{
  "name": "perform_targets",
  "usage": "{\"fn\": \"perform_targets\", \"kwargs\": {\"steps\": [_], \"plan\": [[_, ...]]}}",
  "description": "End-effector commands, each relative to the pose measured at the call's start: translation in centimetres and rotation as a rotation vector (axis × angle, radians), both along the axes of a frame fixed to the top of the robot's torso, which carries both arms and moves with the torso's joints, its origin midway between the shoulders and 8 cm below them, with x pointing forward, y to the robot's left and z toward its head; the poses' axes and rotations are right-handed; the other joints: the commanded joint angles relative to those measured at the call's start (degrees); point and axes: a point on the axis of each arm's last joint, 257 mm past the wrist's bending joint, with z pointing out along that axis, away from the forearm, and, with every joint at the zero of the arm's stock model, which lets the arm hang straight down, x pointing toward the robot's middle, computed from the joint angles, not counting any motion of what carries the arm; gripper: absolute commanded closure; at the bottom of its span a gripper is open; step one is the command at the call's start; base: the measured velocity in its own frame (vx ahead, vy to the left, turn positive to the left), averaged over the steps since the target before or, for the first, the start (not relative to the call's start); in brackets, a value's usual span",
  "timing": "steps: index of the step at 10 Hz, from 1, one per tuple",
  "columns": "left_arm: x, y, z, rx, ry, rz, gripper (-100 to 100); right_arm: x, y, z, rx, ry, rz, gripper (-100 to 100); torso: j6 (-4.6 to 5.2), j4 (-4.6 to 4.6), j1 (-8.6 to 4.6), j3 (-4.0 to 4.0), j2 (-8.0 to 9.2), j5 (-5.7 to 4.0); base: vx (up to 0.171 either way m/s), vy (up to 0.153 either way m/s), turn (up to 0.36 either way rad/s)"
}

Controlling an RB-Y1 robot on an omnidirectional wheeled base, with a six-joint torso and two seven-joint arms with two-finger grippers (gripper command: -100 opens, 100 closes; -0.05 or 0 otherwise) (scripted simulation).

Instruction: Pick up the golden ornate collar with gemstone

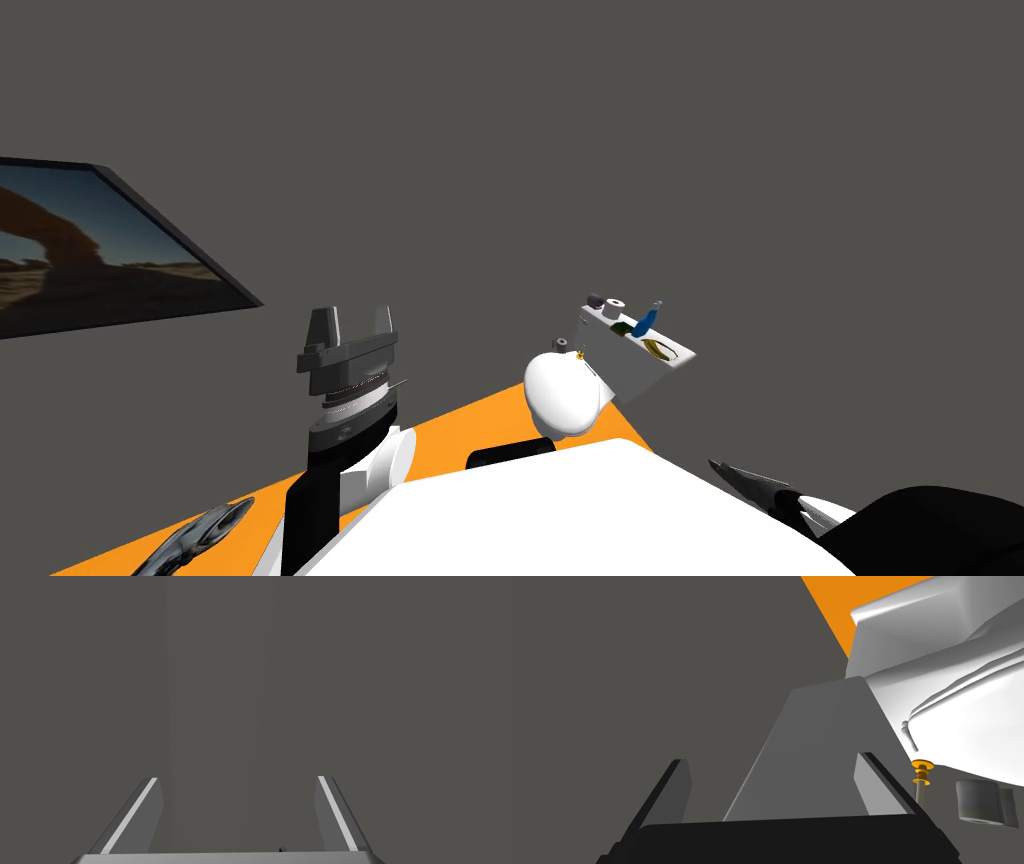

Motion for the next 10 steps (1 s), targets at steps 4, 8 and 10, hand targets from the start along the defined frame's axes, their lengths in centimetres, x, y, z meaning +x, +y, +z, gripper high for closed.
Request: {"fn": "perform_targets", "kwargs": {"steps": [4,8,10], "plan": [[0.0,0.0,0.0,0.000,0.000,0.000,0,-0.2,-2.3,1.8,-0.068,0.015,-0.004,-100,-0.01,0.00,0.24,0.01,0.01,0.04,0.007,0.061,0.031],[0.0,0.0,0.0,0.000,0.000,0.000,0,-0.3,-5.0,4.2,-0.149,0.031,-0.007,-100,-0.01,-0.02,0.29,-0.04,-0.06,0.08,0.028,0.107,0.021],[0.0,0.0,0.0,0.000,0.000,0.000,0,-0.3,-7.8,7.2,-0.244,0.050,-0.007,-100,-0.01,-0.03,0.45,-0.09,-0.16,0.11,0.066,0.172,0.046]]}}
